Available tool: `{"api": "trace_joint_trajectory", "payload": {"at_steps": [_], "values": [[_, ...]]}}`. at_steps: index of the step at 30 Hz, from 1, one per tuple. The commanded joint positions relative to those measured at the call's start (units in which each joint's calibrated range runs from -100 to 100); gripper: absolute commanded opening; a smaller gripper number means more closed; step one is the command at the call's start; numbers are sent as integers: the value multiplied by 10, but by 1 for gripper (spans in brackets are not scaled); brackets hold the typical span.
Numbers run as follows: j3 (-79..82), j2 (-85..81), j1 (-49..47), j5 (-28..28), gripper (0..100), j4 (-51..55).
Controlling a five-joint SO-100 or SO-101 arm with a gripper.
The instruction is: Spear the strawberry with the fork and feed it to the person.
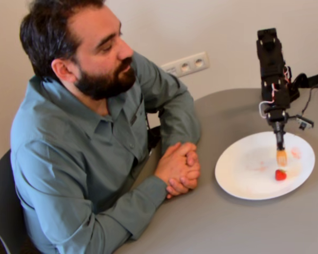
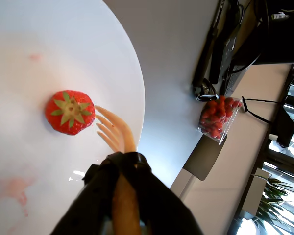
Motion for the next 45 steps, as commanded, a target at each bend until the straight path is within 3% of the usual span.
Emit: {"api": "trace_joint_trajectory", "payload": {"at_steps": [1,11,16,31,34,45], "values": [[-32,-6,19,3,1,-3],[-32,-2,15,13,1,-7],[-32,1,18,-20,1,3],[-22,4,24,-39,1,-8],[-19,55,32,-39,1,-59],[-11,53,46,-44,1,-19]]}}
